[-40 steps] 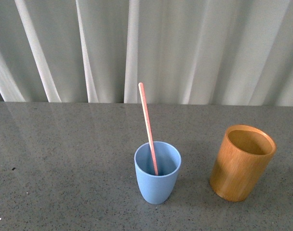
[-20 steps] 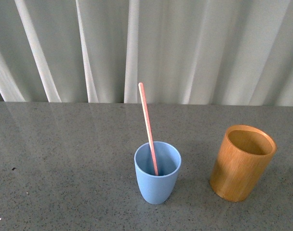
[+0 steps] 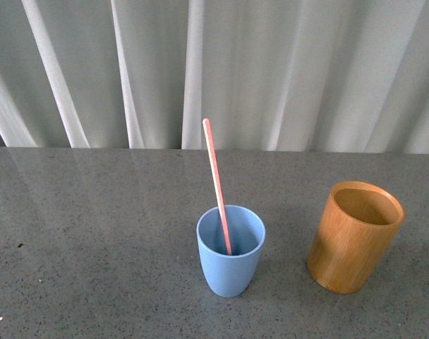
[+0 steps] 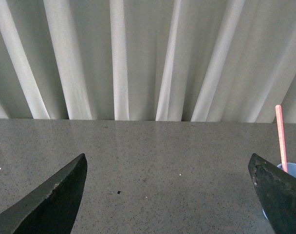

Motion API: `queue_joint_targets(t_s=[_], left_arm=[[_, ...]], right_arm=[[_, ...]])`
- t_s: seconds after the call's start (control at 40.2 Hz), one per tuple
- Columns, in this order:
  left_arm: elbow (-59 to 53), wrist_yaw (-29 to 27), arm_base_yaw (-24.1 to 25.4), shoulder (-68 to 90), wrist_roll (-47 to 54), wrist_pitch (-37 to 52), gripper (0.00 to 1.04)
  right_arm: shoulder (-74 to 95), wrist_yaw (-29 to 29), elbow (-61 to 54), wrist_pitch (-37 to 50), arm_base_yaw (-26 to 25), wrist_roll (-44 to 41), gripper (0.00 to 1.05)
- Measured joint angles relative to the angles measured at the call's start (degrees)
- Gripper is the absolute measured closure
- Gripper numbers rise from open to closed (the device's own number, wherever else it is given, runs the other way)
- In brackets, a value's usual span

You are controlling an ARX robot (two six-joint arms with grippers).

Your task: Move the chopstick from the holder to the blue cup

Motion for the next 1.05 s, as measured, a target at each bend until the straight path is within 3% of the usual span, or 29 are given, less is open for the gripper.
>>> queue_joint_targets(t_s=[0.075, 1.045], left_arm=[[0.00, -0.02, 0.00, 0.00, 0.00, 0.00, 0.07], [0.00, 0.00, 0.00, 0.00, 0.00, 0.00, 0.07]], right_arm=[[0.00, 0.00, 0.00, 0.00, 0.00, 0.07, 0.08], [0.00, 0.00, 0.00, 0.00, 0.00, 0.04, 0.10]])
